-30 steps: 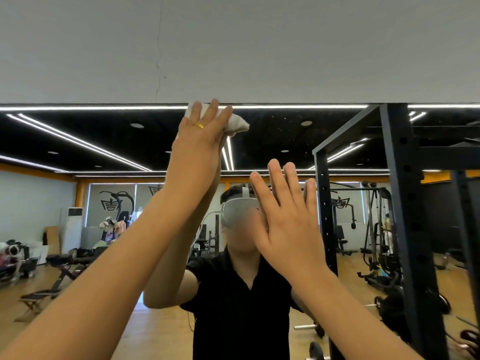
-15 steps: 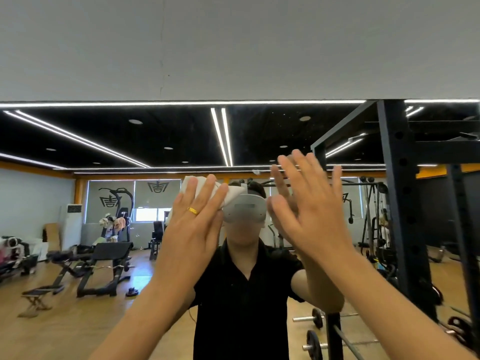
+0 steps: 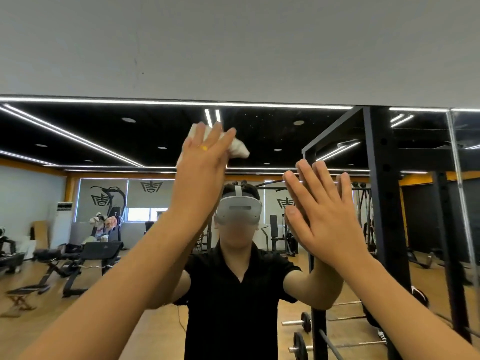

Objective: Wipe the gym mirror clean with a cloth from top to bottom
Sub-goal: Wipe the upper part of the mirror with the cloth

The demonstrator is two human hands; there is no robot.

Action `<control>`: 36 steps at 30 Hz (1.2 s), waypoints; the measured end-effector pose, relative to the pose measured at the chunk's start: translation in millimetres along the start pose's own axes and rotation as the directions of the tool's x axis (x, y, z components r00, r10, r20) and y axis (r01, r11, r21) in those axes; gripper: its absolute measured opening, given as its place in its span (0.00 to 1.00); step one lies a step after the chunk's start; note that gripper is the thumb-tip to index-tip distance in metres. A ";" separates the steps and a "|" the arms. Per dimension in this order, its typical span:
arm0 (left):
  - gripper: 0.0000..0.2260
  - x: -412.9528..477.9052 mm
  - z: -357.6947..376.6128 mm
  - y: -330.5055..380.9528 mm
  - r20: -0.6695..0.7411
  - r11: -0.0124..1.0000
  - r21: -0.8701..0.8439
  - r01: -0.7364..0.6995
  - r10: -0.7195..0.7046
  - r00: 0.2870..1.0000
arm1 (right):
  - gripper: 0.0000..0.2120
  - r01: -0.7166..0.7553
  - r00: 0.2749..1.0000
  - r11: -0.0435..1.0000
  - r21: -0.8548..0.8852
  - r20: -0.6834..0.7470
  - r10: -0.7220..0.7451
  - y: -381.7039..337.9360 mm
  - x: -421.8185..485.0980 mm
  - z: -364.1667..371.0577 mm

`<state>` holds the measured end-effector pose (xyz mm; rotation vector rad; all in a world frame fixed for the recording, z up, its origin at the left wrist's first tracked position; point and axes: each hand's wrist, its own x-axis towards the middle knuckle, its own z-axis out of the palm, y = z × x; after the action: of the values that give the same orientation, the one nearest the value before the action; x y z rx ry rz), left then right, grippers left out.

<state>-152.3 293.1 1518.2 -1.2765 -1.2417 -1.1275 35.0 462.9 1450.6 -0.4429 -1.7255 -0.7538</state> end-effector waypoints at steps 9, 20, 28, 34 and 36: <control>0.20 35.9 19.5 28.9 0.131 0.991 0.026 -0.130 0.126 0.983 | 0.29 0.017 1.000 1.000 0.013 -0.019 -0.017 3.5 -0.4 2.9; 0.20 -12.5 5.0 10.7 0.070 0.999 0.047 -0.015 0.012 0.998 | 0.29 0.003 1.000 0.999 0.042 -0.018 -0.002 2.1 0.1 4.4; 0.22 64.8 43.1 82.9 0.209 0.987 0.070 -0.142 0.125 0.970 | 0.29 0.008 0.999 0.999 0.043 -0.047 -0.006 1.0 -0.4 4.3; 0.23 49.2 31.5 54.9 0.225 0.970 0.104 -0.219 0.192 0.955 | 0.29 0.013 0.999 0.998 0.056 -0.039 -0.011 1.7 -0.2 4.7; 0.22 32.3 19.2 35.3 0.166 0.985 0.096 -0.144 0.127 0.978 | 0.29 0.014 0.999 0.998 0.057 -0.034 -0.012 1.4 -0.1 4.3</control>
<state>-116.0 315.3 1547.3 -1.3682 -1.2938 -0.8629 32.8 467.0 1450.2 -0.3781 -1.7152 -0.7161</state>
